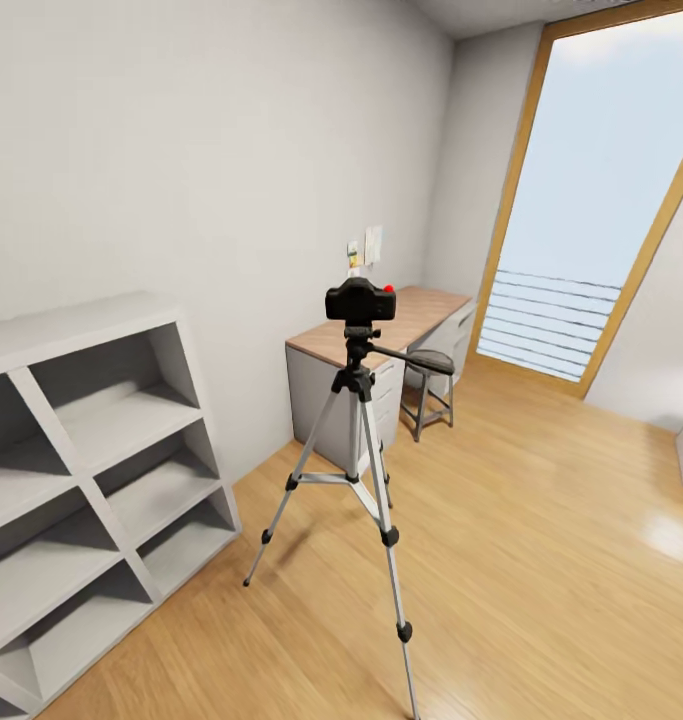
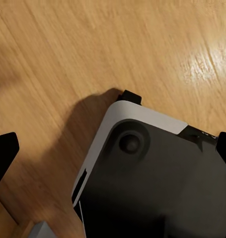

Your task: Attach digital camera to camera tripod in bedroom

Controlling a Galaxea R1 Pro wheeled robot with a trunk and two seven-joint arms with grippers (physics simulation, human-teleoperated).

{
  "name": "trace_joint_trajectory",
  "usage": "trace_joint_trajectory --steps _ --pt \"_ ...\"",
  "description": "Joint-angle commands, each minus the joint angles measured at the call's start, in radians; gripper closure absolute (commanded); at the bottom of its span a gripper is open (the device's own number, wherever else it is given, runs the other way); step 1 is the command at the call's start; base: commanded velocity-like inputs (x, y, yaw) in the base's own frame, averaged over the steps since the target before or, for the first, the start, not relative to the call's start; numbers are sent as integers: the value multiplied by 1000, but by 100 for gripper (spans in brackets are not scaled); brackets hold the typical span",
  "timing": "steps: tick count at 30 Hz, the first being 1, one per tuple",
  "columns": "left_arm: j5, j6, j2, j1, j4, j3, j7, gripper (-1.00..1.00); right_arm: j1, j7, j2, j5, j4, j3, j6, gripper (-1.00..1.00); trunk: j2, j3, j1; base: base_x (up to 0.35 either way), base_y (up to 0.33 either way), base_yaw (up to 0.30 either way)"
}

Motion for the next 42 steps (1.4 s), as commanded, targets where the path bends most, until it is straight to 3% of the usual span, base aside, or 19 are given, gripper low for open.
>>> trace_joint_trajectory --steps 1,42 --pt "3 0 0 -1 0 5 1 -100 -2 5 0 -11 3 8 -6 -100 -2 0 1 0 0 0" --pt "3 0 0 -1 0 4 1 -100 3 6 -2 -11 3 8 -7 -100 -2 66 1 0 0 0"
